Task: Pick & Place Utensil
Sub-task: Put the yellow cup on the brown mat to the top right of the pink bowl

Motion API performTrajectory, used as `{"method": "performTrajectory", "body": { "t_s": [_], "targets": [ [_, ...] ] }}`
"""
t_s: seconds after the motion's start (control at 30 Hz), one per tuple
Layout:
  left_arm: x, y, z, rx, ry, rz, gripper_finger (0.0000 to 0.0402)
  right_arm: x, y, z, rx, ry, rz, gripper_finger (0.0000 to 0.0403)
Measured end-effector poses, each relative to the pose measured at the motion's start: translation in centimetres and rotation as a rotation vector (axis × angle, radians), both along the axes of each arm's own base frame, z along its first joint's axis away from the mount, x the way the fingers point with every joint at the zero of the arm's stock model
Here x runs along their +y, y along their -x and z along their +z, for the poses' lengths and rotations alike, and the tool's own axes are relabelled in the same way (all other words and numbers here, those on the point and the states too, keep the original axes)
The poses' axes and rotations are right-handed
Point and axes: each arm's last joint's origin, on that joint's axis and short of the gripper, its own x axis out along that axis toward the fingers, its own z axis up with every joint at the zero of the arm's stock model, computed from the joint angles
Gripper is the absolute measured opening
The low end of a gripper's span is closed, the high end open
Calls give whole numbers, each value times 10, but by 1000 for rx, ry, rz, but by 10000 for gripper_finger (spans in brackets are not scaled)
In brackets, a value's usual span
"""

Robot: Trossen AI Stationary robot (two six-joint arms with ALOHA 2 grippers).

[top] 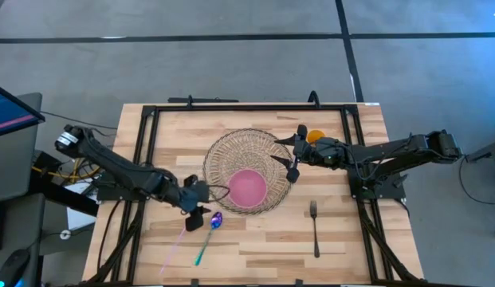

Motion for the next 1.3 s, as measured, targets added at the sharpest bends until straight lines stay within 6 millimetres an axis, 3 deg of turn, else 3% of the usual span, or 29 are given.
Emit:
{"method": "performTrajectory", "body": {
  "t_s": [0.27, 0.5, 0.7, 1.0, 1.3],
  "targets": [
    [-15, 13, -24, 81, 24, 1, 156, 1, 0, 0, -6, -23, -3, 244],
    [-11, 17, -37, 97, -32, 33, 156, -2, 4, -9, 69, -62, -130, 244],
    [-9, 17, -39, 87, -69, 31, 156, -9, 13, -23, 179, -68, -373, 244],
    [-9, 17, -39, 86, -73, 26, 156, -24, 33, -35, 387, -283, -618, 244],
    [-9, 17, -38, 78, -97, 22, 156, -24, 42, -38, 441, -371, -722, 244]
  ]
}}
